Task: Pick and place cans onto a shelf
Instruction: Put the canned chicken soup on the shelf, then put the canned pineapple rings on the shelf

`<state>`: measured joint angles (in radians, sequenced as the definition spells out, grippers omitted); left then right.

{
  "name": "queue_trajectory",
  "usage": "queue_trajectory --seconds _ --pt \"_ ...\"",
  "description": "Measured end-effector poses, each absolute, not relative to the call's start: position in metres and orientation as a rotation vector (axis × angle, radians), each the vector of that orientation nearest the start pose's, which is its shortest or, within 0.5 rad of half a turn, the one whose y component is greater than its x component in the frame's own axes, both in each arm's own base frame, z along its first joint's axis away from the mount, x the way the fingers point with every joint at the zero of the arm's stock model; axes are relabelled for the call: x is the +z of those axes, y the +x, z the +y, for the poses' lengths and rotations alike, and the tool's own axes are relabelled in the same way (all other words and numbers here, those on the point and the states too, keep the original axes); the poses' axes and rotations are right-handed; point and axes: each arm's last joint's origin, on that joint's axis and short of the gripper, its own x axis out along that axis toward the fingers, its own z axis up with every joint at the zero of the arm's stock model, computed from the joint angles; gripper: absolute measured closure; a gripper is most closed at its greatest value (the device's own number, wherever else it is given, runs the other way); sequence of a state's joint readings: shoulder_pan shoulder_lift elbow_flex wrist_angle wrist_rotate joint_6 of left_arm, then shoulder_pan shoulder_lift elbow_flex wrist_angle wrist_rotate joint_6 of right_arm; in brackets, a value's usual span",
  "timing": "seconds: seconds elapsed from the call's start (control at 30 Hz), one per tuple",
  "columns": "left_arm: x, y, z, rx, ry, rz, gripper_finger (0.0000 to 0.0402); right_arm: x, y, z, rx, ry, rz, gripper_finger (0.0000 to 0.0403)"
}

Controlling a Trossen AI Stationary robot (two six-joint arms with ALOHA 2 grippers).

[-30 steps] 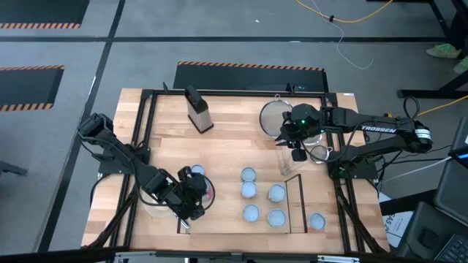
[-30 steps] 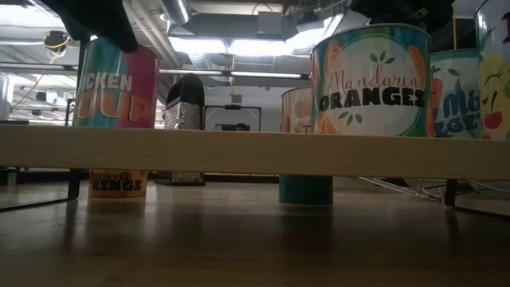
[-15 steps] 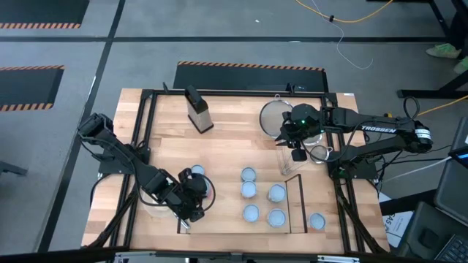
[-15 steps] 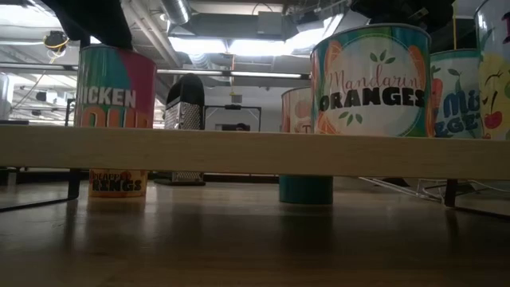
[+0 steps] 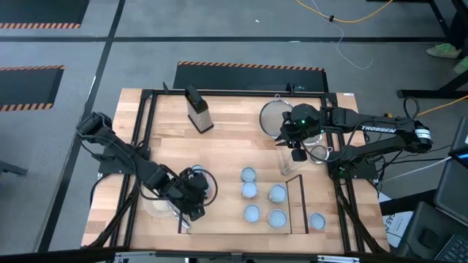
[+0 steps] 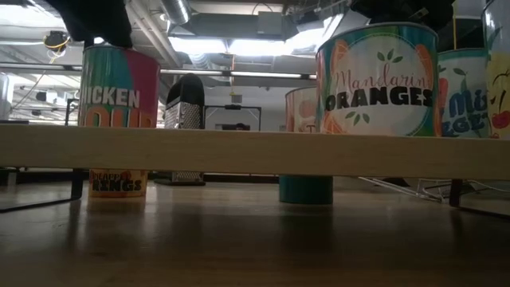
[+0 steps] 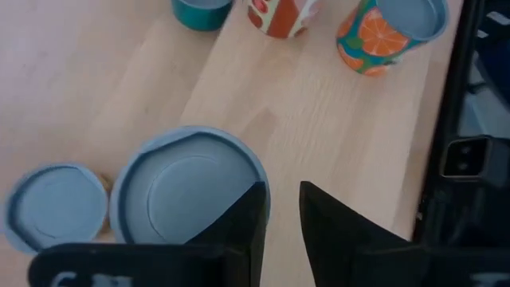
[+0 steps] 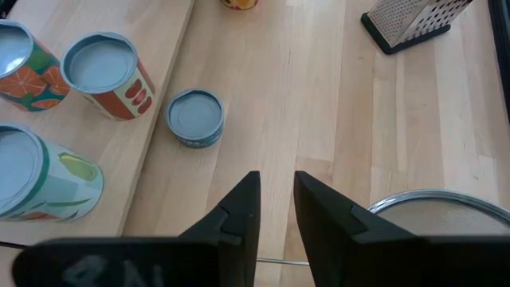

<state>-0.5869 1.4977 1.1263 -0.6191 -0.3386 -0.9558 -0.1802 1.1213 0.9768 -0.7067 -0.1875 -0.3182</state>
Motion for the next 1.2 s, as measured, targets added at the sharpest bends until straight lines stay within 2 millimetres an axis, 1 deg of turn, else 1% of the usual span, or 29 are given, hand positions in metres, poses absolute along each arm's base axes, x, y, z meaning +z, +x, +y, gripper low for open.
queue_trajectory --seconds 0.2,0.43,0.57,0.73,0.9,1.0,1.1,1.2 --pt "0.267 0.257 -0.148 0.176 -0.489 0.877 0.0332 0.293 0.217 -0.034 0.140 -0.144 0.824 0.0320" --pt "0.295 0.247 -0.127 0.170 -0.545 0.785 0.0333 0.293 0.217 -0.034 0.140 -0.145 0.825 0.0320" --pt "0.311 0.241 -0.108 0.195 -0.510 0.702 0.0333 0.293 0.217 -0.034 0.141 -0.148 0.824 0.0320" --pt "0.325 0.231 -0.076 0.295 -0.418 0.656 0.0333 0.293 0.217 -0.034 0.141 -0.148 0.824 0.0320" --pt "0.330 0.225 -0.048 0.394 -0.302 0.650 0.0333 0.293 0.217 -0.034 0.140 -0.145 0.825 0.0320" --pt "0.330 0.224 -0.032 0.418 -0.300 0.678 0.0327 0.293 0.217 -0.034 0.140 -0.145 0.825 0.0320" --pt "0.326 0.223 -0.017 0.429 -0.337 0.753 0.0305 0.293 0.217 -0.034 0.140 -0.145 0.825 0.0320" --pt "0.317 0.220 -0.003 0.445 -0.379 0.872 0.0278 0.293 0.217 -0.034 0.141 -0.147 0.825 0.0320"
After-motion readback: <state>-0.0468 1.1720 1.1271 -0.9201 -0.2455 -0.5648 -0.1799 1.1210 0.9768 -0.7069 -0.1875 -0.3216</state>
